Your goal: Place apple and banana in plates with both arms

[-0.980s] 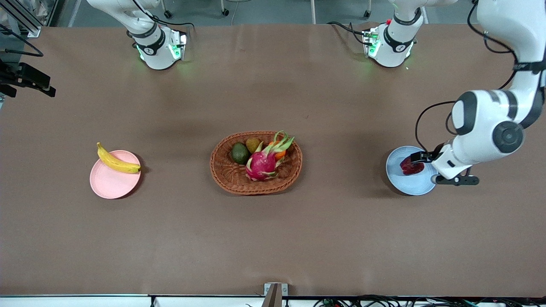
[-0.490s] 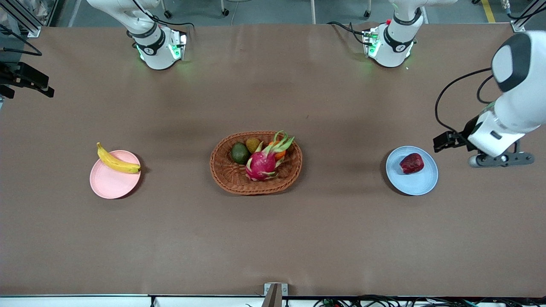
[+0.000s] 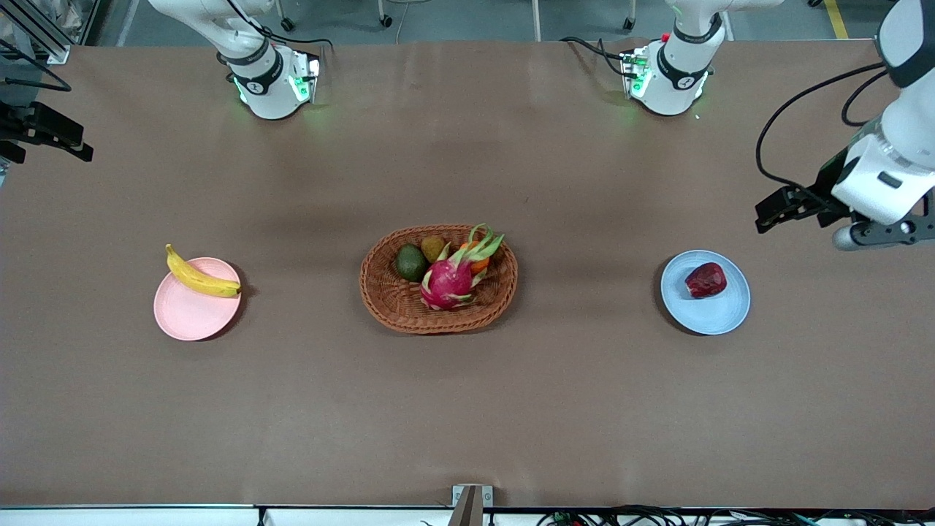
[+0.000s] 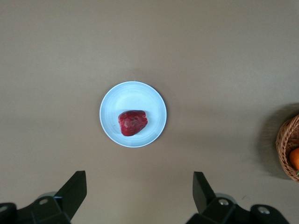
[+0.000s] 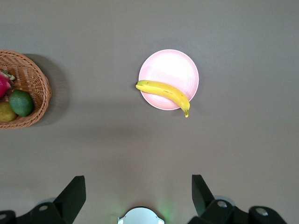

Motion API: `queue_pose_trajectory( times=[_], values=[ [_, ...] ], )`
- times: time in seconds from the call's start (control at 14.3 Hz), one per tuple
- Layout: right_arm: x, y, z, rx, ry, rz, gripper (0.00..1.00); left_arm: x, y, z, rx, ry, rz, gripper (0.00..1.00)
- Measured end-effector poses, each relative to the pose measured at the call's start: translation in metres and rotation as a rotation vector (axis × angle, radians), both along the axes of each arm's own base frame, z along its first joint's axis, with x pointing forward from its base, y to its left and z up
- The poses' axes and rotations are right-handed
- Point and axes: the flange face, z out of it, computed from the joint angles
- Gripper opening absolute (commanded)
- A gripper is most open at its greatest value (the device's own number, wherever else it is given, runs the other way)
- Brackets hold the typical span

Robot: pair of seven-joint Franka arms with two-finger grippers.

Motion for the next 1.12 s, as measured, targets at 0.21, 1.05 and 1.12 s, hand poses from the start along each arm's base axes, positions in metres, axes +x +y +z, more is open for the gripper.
queue_pose_trajectory(
  times=[0.21, 1.05, 1.12],
  values=[
    [0.000, 0.001, 0.000, 0.000, -0.001, 0.005, 1.00, -0.006, 0.022, 0.014, -0.026, -0.013, -0.007, 1.00],
    [0.002, 0.000, 0.004, 0.003, -0.029, 0.070, 1.00, -0.006, 0.062, 0.049, -0.043, -0.076, -0.016, 1.00],
    [0.002, 0.000, 0.004, 0.003, -0.029, 0.070, 1.00, -0.006, 0.062, 0.048, -0.043, -0.074, -0.018, 1.00]
  ],
)
